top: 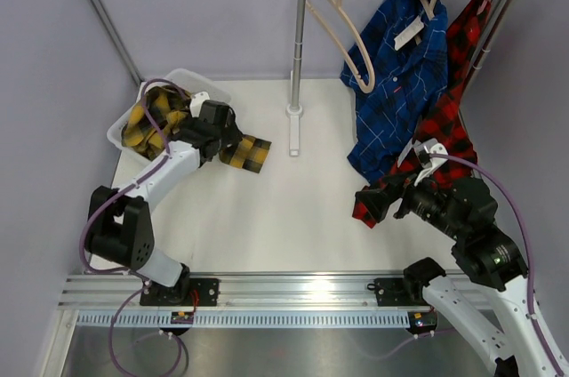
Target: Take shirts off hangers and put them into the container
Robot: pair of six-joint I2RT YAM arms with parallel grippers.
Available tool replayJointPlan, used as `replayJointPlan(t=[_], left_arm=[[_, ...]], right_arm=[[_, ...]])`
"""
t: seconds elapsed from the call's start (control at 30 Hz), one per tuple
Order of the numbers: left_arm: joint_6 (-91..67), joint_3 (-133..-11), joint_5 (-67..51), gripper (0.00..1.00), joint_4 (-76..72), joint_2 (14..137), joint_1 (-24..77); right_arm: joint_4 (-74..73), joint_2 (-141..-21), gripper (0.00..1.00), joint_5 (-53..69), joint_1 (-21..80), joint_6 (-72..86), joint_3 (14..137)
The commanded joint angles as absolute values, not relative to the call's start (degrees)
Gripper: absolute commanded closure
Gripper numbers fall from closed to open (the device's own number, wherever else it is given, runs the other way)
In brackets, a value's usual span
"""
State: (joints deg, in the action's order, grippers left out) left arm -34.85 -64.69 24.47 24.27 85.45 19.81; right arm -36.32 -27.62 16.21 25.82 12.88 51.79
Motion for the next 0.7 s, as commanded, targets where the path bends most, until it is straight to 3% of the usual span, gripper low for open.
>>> replayJointPlan(t=[0.0, 0.27, 0.67], left_arm=[[-38.5, -63.7, 26.5, 0.04, 18.4, 89.4, 20.3], [-38.3, -68.5, 29.9, 0.08, 18.0, 101.1, 20.2], [-35.5, -75.8, 34.5, 0.30, 18.0, 110.5, 19.8]], right_arm=[[-33.8, -28.2, 0.02, 18.0, 25.7, 13.3, 51.6], [-34.1, -28.3, 0.02, 17.8, 25.7, 13.2, 51.5], [-33.9, -28.9, 0.02, 18.2, 25.7, 13.1, 51.4]])
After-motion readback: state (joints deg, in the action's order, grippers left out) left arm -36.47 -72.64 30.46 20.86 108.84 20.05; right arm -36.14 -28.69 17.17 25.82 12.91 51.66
